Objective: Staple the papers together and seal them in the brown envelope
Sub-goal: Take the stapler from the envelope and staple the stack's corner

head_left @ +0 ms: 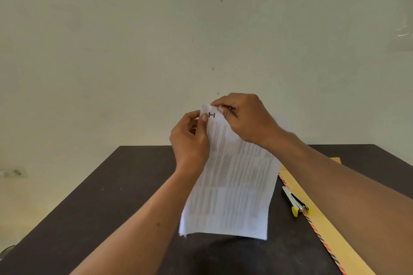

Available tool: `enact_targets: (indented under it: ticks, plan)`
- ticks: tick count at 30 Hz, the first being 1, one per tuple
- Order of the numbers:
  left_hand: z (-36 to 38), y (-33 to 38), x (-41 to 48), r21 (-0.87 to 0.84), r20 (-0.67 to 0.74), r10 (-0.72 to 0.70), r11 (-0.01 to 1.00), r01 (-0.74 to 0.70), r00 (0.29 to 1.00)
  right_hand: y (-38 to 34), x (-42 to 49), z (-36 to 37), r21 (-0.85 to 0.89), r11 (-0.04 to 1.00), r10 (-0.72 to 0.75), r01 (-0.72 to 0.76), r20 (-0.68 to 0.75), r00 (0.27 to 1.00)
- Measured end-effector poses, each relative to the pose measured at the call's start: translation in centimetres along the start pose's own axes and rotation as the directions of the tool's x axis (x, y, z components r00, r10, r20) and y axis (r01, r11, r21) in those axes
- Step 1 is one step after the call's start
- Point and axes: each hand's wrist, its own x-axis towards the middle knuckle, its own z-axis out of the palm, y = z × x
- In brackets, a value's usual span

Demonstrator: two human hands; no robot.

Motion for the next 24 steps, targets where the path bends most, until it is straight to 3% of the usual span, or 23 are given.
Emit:
enact_targets:
  ticks: [6, 9, 14, 16, 19, 22, 23, 24]
  plan:
    - [-0.5, 0.9, 2.4, 0.127, 0.189, 0.048, 0.989, -0.073, 0.981, 0.8, 0.0, -0.9, 0.131, 0.970, 0.208, -0.207, 0.007, 0.978]
    - [-0.9, -0.8, 1.7, 0.172, 0.286, -0.020, 0.985, -0.031, 0.958, 1.7, -1.7, -0.1, 0.205, 0.924, 0.314, -0.321, 0.066, 0.947]
    - [-1.1, -3.5, 0.5, 0.256, 0.379, -0.159, 0.965, 0.062, 0.911, 4.5, -4.9, 1.7, 0.298, 0.783, 0.486, -0.546, 0.255, 0.836]
    - [-1.1, -4.5, 0.0, 0.316, 0.405, -0.213, 0.945, 0.082, 0.889, 6.0, -6.4, 1.8, 0.263, 0.736, 0.581, -0.624, 0.228, 0.781]
    - [-1.3, -6.3, -1.1, 0.388, 0.417, -0.279, 0.915, 0.109, 0.865, 9.5, -10.2, 1.7, -0.033, 0.675, 0.725, -0.737, 0.218, 0.653]
    - [-1.2, -8.1, -2.4, 0.436, 0.433, -0.306, 0.894, 0.100, 0.848, 12.7, -15.2, 2.1, -0.504, 0.524, 0.847, -0.687, 0.394, 0.357]
    - [-1.1, -8.5, -2.7, 0.441, 0.442, -0.316, 0.892, 0.103, 0.840, 13.3, -16.5, 2.3, -0.594, 0.489, 0.866, -0.638, 0.416, 0.277]
    - [-0.9, -8.8, -3.0, 0.443, 0.451, -0.321, 0.890, 0.103, 0.833, 13.7, -17.4, 2.4, -0.643, 0.474, 0.876, -0.602, 0.417, 0.244]
